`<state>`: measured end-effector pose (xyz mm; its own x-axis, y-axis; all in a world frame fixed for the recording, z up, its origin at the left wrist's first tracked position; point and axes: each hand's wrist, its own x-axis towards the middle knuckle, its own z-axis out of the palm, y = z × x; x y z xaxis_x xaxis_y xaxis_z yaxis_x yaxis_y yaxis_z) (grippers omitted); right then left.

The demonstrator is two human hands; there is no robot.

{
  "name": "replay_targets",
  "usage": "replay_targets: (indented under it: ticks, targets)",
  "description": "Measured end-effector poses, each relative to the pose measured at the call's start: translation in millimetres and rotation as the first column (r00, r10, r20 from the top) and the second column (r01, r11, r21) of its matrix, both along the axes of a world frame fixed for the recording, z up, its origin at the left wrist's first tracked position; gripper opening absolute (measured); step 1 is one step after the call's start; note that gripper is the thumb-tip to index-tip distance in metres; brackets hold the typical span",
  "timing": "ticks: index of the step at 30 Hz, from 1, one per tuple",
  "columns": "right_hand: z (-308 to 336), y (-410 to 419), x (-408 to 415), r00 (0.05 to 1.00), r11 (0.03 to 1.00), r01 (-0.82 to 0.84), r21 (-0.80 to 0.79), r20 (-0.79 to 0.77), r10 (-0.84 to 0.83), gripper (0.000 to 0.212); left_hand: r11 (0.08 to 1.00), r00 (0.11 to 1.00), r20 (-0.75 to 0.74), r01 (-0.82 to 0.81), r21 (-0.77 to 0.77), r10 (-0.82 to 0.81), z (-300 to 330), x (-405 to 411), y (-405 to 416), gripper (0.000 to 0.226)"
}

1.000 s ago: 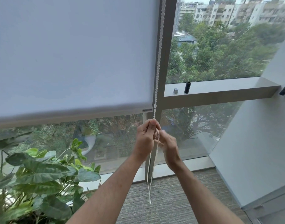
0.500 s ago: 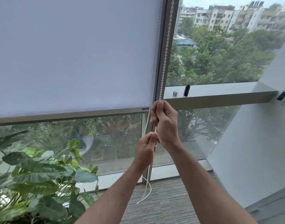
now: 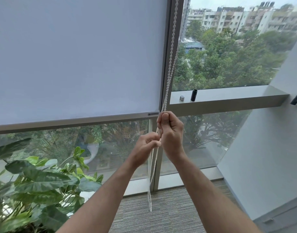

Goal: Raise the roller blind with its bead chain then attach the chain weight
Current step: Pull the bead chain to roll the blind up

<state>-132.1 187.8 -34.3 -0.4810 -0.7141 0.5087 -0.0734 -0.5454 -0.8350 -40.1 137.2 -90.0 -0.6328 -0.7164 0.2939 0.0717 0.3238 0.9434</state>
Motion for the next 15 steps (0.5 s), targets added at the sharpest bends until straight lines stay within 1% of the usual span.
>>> replay_targets:
  ticks: [1, 5, 8, 12, 15]
  targets:
    - [-5.8, 0.3, 0.0, 1.0, 1.0, 0.002, 0.011, -0.006, -0.002, 0.032, 1.0, 1.0, -0.023, -0.008, 0.021, 0.008, 3.5, 2.7, -2.3, 0.023]
    - [-32.0, 2.4, -1.0, 0.999, 0.997, -0.033, 0.074, 0.004, 0.033, 0.034, 0.992, 0.987, -0.15, -0.033, 0.119, 0.051, 21.4, 6.3, -10.4, 0.032]
    - [-49.3, 1.3, 0.2, 0.998, 0.991, -0.055, 0.123, 0.023, 0.052, 0.033, 0.988, 0.971, -0.231, -0.024, 0.154, 0.059, 40.2, 0.9, -7.1, 0.028]
    - [-76.1, 5.3, 3.1, 0.999, 0.974, 0.001, 0.227, -0.048, 0.011, 0.032, 0.994, 0.942, -0.335, 0.049, 0.102, -0.012, 70.3, -12.4, -0.6, 0.034]
    - [-93.5, 12.7, 3.9, 0.999, 0.955, 0.0, 0.297, -0.045, 0.014, 0.034, 0.994, 0.919, -0.393, 0.068, 0.083, -0.03, 93.1, -23.7, 3.8, 0.033]
